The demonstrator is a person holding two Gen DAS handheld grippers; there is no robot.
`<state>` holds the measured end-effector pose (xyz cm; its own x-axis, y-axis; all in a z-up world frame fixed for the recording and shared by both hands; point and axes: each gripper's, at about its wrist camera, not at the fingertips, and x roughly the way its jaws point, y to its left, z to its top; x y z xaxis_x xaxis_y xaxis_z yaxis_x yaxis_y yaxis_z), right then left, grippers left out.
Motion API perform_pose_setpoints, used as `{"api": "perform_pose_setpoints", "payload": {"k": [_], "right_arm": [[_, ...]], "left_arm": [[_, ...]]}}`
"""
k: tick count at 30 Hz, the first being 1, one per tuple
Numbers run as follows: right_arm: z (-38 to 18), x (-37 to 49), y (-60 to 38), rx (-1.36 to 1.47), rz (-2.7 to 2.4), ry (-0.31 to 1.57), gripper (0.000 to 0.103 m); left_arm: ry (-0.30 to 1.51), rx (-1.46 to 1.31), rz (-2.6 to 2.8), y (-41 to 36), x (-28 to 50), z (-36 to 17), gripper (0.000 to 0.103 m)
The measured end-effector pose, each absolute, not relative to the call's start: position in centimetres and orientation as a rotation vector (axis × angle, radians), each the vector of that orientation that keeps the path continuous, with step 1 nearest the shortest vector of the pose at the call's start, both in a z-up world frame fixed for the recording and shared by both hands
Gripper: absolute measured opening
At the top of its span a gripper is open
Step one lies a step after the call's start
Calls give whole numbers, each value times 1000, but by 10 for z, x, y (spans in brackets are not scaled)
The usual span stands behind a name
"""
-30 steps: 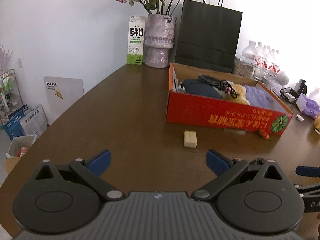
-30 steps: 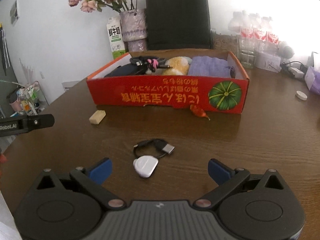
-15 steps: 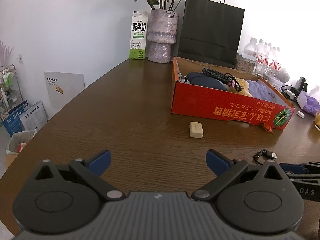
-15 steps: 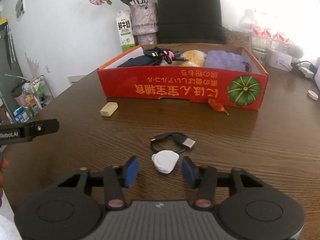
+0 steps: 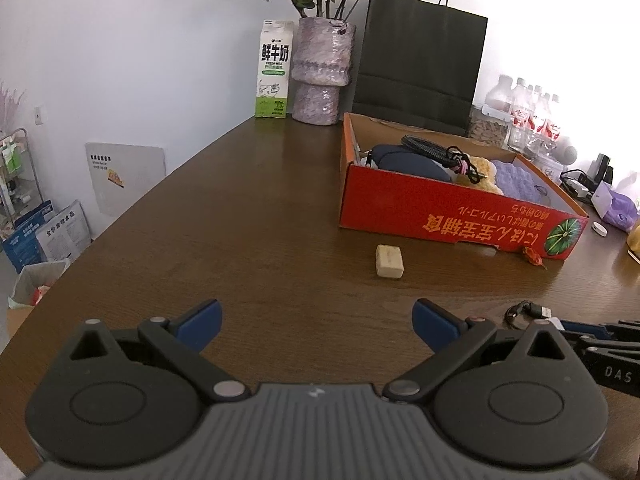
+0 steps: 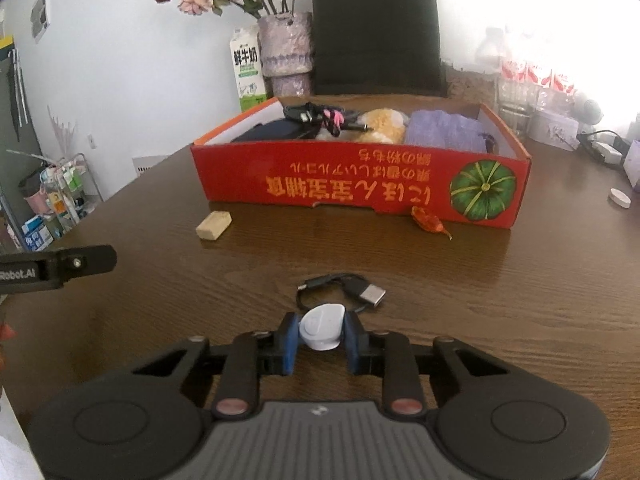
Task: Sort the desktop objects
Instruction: 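Grasp the white round cap with the right tool while the left tool grasps the wooden block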
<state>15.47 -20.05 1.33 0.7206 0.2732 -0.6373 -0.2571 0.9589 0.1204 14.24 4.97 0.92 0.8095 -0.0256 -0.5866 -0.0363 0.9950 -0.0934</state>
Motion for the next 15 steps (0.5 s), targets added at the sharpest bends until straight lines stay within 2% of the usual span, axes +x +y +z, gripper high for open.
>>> {"api": "perform_pose_setpoints", "payload": {"k": [12, 15], "right_arm": [[31, 185, -219, 43, 256, 638, 23], [30, 195, -224, 50, 251, 640, 23]], "left_arm": [[663, -45, -45, 14, 198, 14, 103], [690, -30, -43, 5, 215, 9, 97]]}}
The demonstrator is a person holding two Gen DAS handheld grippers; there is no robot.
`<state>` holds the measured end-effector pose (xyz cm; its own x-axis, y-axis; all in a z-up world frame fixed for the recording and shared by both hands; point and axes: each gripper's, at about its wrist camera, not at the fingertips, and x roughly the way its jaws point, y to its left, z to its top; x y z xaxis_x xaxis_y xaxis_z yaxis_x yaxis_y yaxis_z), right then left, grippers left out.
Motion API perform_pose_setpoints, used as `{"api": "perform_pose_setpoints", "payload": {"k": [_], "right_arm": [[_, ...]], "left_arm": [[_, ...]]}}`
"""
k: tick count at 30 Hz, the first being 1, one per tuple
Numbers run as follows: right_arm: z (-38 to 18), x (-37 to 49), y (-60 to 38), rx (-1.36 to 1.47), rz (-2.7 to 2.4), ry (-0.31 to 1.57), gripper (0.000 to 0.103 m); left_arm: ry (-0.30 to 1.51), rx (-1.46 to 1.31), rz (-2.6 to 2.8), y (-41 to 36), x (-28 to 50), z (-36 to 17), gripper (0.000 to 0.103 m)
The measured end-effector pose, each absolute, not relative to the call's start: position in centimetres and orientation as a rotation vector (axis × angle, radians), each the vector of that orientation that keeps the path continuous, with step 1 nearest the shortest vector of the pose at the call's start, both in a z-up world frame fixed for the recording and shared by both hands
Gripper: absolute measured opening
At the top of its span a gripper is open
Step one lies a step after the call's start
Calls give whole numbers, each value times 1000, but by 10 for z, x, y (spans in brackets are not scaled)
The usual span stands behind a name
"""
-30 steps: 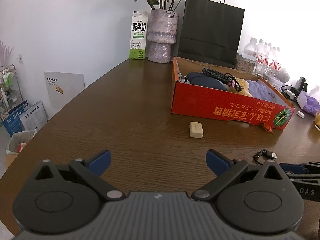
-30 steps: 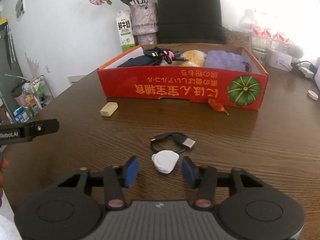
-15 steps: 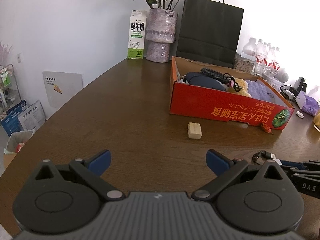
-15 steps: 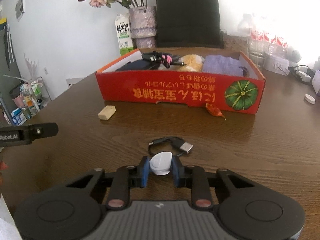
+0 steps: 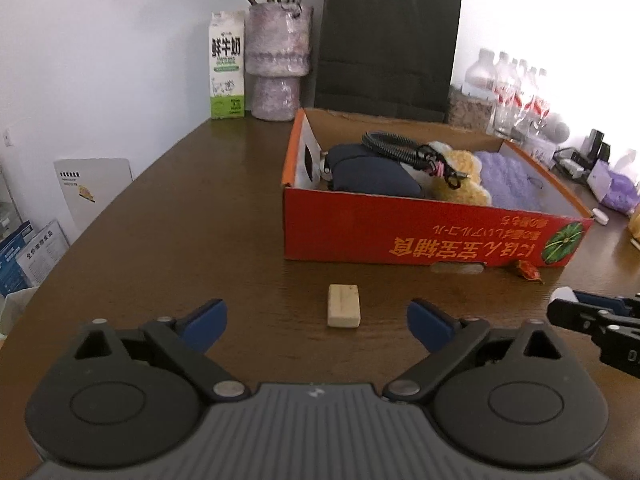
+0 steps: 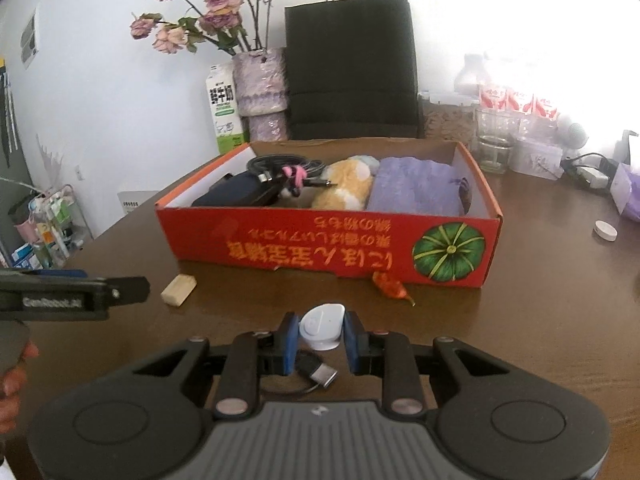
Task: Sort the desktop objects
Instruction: 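Grasp the white round cap with the right tool while the left tool grasps the wooden block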
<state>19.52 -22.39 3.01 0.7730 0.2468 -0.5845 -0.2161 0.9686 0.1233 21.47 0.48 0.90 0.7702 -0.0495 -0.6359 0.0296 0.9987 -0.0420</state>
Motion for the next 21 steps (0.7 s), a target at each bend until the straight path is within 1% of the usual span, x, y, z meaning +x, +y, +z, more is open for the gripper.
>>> {"api": "perform_pose_setpoints", "payload": {"k": [3, 5, 9, 11, 15, 17, 18, 20, 21], "right_arm": [[27, 205, -228, 59, 251, 648, 23], [25, 210, -231, 63, 250, 651, 23], [22, 220, -236, 71, 248, 660, 23], [21, 223, -238, 74, 247, 662, 23], [18, 226, -241, 82, 248, 668, 23], [18, 227, -242, 84, 248, 670, 23], [18, 228, -243, 85, 248, 670, 23], [18, 228, -243, 86, 250, 668, 23], [18, 228, -243, 87, 250, 668, 23]], "left_arm": [[728, -35, -39, -1, 230, 1, 90], [744, -34, -36, -3, 235, -3, 81], [765, -25, -35, -8, 245, -10, 72], [775, -23, -37, -9, 249, -13, 64], [784, -23, -40, -12, 253, -15, 55], [783, -25, -43, -13, 253, -15, 44], [783, -29, -48, -13, 253, -14, 41], [784, -28, -50, -14, 253, -14, 24], [784, -25, -54, -14, 252, -14, 22]]}}
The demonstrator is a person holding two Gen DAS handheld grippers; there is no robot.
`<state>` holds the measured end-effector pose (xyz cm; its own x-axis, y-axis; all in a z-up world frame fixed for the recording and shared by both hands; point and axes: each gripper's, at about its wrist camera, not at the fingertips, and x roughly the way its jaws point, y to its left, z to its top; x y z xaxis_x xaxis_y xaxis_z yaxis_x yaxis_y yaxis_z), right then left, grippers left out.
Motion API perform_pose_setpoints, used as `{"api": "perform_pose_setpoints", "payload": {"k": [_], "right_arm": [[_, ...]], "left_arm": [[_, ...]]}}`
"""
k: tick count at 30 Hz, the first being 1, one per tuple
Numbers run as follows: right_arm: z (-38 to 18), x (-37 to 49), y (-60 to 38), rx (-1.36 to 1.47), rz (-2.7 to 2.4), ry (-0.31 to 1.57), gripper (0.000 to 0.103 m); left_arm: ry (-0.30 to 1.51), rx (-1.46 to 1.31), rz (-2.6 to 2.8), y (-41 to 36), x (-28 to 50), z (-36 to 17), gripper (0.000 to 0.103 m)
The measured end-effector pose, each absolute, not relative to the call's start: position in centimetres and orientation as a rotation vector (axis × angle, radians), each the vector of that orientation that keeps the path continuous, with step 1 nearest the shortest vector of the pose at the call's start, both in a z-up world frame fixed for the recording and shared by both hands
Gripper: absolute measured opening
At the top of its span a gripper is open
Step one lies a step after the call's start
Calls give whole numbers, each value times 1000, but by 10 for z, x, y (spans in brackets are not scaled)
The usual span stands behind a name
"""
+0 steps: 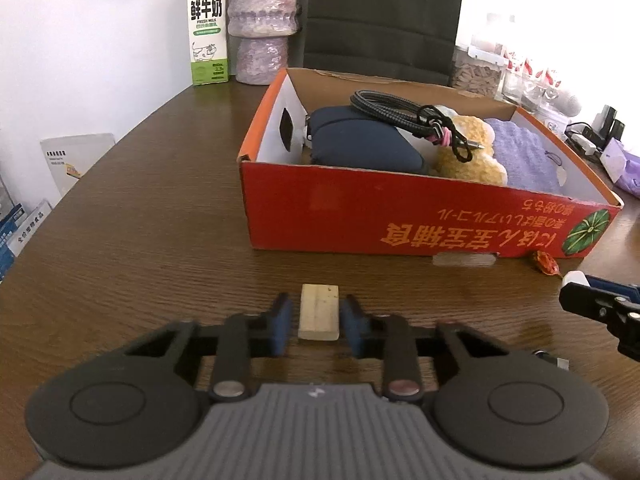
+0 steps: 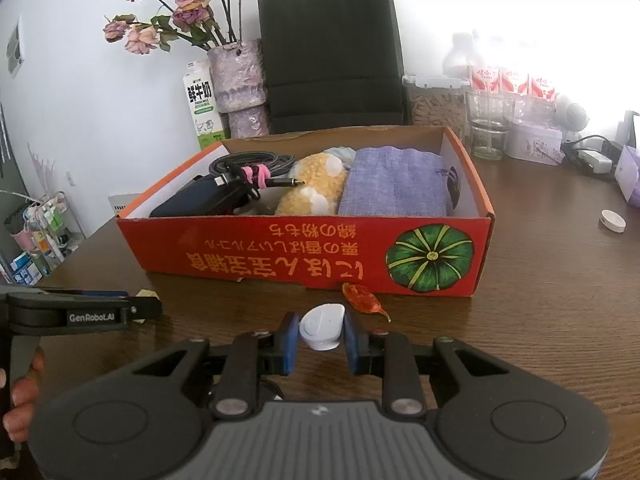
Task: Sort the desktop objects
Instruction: 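Grasp the white round cap with the right tool while the left tool grasps the wooden block, then carry the cap and wooden block into the box and open both tools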
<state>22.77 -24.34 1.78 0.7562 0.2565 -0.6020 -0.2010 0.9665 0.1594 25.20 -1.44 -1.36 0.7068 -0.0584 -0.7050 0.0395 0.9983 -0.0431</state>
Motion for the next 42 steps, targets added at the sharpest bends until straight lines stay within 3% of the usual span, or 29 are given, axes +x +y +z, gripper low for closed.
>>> {"api": "perform_pose_setpoints", "payload": {"k": [10, 24, 33, 42], "right_arm": [[24, 221, -241, 81, 263, 650, 23], [77, 228, -243, 52, 265, 507, 23], [109, 289, -245, 81, 266, 468, 23], [109, 387, -236, 69, 264, 585, 23]], "left_arm": [[750, -28, -62, -15, 241, -5, 21], [529, -65, -92, -15, 241, 74, 21], [473, -48, -118, -35, 285, 104, 21], [581, -28, -102, -42, 374, 102, 21]]}}
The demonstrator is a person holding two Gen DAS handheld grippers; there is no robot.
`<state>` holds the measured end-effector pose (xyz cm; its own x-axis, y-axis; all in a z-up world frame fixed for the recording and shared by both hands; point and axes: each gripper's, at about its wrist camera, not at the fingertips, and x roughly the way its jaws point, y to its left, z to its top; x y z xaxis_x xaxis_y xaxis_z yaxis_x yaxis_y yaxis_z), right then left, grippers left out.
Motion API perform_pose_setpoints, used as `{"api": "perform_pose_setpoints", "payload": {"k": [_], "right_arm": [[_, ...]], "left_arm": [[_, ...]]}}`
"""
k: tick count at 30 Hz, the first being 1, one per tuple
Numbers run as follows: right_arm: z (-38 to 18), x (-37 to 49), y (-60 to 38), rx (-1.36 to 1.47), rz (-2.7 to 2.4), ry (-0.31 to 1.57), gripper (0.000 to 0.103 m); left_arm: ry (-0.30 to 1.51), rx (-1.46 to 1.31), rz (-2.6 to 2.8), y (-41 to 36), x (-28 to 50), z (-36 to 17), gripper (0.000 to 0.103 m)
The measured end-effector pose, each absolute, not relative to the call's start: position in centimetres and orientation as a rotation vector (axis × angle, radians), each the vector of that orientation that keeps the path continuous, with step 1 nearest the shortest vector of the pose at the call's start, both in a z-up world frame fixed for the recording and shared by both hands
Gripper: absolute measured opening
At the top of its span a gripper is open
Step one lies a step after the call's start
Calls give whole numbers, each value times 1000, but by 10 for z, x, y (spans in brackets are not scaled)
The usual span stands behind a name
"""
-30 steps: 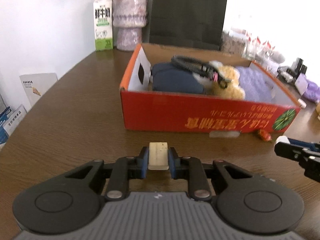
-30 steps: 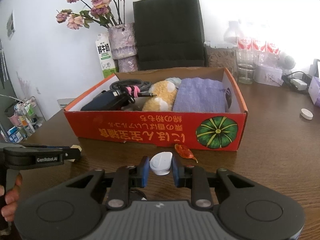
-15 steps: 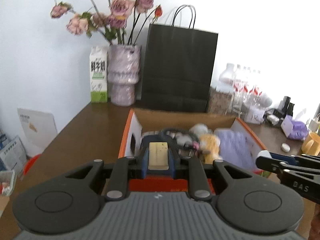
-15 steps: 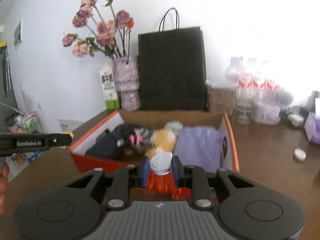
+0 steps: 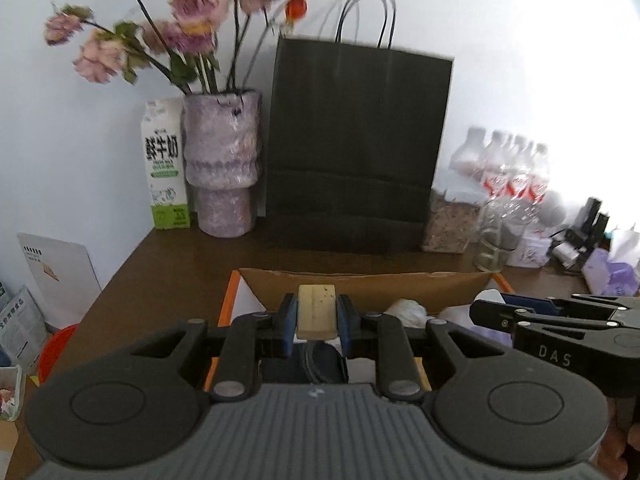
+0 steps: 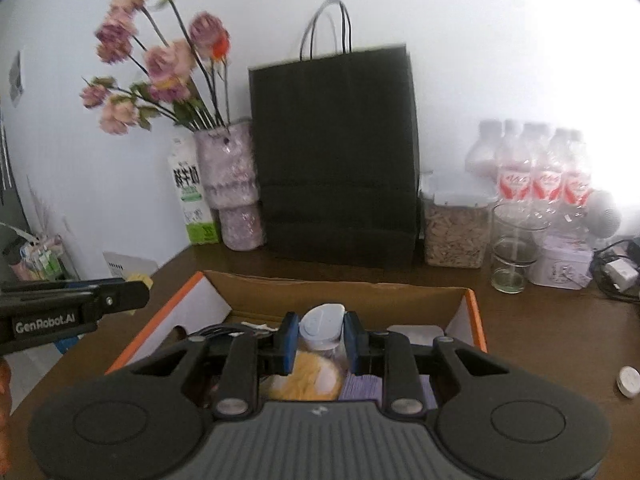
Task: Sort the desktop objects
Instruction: 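Carry the cap and wooden block into the box and open both tools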
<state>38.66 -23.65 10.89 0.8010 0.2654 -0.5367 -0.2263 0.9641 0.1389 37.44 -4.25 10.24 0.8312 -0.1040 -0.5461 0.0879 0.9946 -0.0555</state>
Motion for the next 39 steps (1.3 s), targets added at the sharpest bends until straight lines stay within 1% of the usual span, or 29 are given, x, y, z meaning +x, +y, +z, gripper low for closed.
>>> {"api": "perform_pose_setpoints", "payload": {"k": [6, 12, 18, 21, 22, 24, 25, 26, 27, 29, 30, 31, 32, 33, 34, 35, 36, 37, 39], "right_arm": [[91, 450, -232, 51, 248, 706, 23], [64, 493, -231, 15, 219, 813, 23], [49, 511, -232, 15, 222, 878, 23], [47, 511, -234, 25, 226, 883, 24], [46, 511, -235, 32, 226, 886, 27], [47, 510, -237, 45, 223, 884, 27], [48, 511, -237, 47, 225, 882, 28], [49, 510, -237, 50, 229, 881, 36], [50, 509, -237, 52, 234, 878, 45], [53, 506, -237, 45, 235, 870, 54], [55, 503, -236, 39, 234, 864, 54], [57, 501, -236, 37, 235, 861, 55], [59, 499, -236, 39, 235, 859, 59], [61, 496, -237, 41, 234, 855, 67], [63, 493, -237, 41, 233, 849, 72], [65, 490, -237, 38, 236, 842, 79], [67, 487, -237, 34, 237, 836, 87], [70, 483, -237, 29, 234, 829, 90], [76, 476, -237, 19, 220, 819, 97]], "left_arm": [[719, -12, -80, -51, 442, 84, 21], [871, 54, -34, -63, 493, 50, 21], [974, 42, -43, -61, 515, 30, 21], [993, 36, -38, -58, 517, 25, 21], [996, 37, -36, -57, 518, 24, 21], [998, 38, -42, -57, 517, 24, 22], [995, 41, -45, -57, 516, 24, 26], [989, 46, -47, -58, 514, 25, 32], [980, 46, -47, -57, 513, 27, 34], [964, 46, -49, -56, 510, 32, 48], [954, 49, -44, -56, 509, 35, 51], [940, 52, -39, -56, 506, 38, 59], [927, 58, -35, -57, 503, 41, 68], [913, 65, -33, -57, 500, 44, 73], [897, 69, -32, -57, 496, 48, 83], [880, 68, -29, -56, 492, 52, 93], [864, 67, -27, -55, 488, 55, 98], [849, 66, -28, -54, 483, 59, 103], [820, 63, -28, -52, 473, 66, 103]]}}
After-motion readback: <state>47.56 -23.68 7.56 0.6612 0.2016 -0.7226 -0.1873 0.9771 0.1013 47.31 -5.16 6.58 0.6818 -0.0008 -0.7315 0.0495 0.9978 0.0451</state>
